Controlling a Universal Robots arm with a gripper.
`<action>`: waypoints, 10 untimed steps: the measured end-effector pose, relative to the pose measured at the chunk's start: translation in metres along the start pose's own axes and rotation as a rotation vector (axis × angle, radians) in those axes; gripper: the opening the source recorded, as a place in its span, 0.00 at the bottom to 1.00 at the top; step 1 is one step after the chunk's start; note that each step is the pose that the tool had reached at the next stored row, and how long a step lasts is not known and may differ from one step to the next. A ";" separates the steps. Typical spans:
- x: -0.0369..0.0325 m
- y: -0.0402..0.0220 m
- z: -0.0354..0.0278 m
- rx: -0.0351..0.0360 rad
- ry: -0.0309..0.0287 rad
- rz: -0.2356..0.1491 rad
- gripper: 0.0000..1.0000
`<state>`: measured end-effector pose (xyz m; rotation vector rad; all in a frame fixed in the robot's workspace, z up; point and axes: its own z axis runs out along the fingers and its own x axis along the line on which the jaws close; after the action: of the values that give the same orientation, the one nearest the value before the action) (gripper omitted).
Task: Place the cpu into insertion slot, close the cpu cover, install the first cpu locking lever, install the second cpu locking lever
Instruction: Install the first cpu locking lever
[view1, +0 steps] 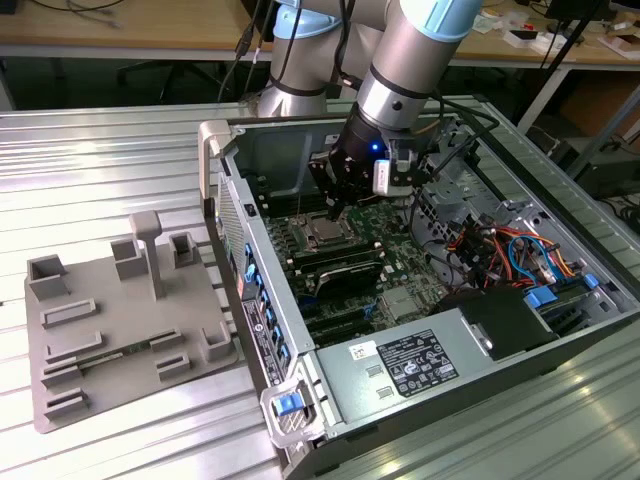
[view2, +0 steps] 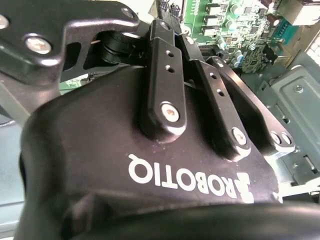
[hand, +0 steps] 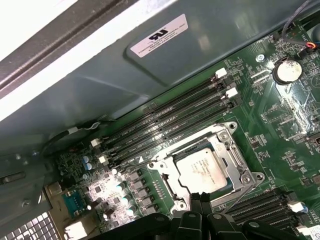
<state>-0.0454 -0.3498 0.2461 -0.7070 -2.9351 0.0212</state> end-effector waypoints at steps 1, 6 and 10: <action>0.0000 0.0000 -0.0001 0.0000 0.0001 -0.002 0.11; 0.0000 -0.0001 -0.0001 -0.0006 0.0007 -0.016 0.11; 0.0000 -0.0001 -0.0001 -0.0018 0.0015 -0.026 0.11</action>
<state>-0.0454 -0.3498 0.2461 -0.6684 -2.9430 0.0155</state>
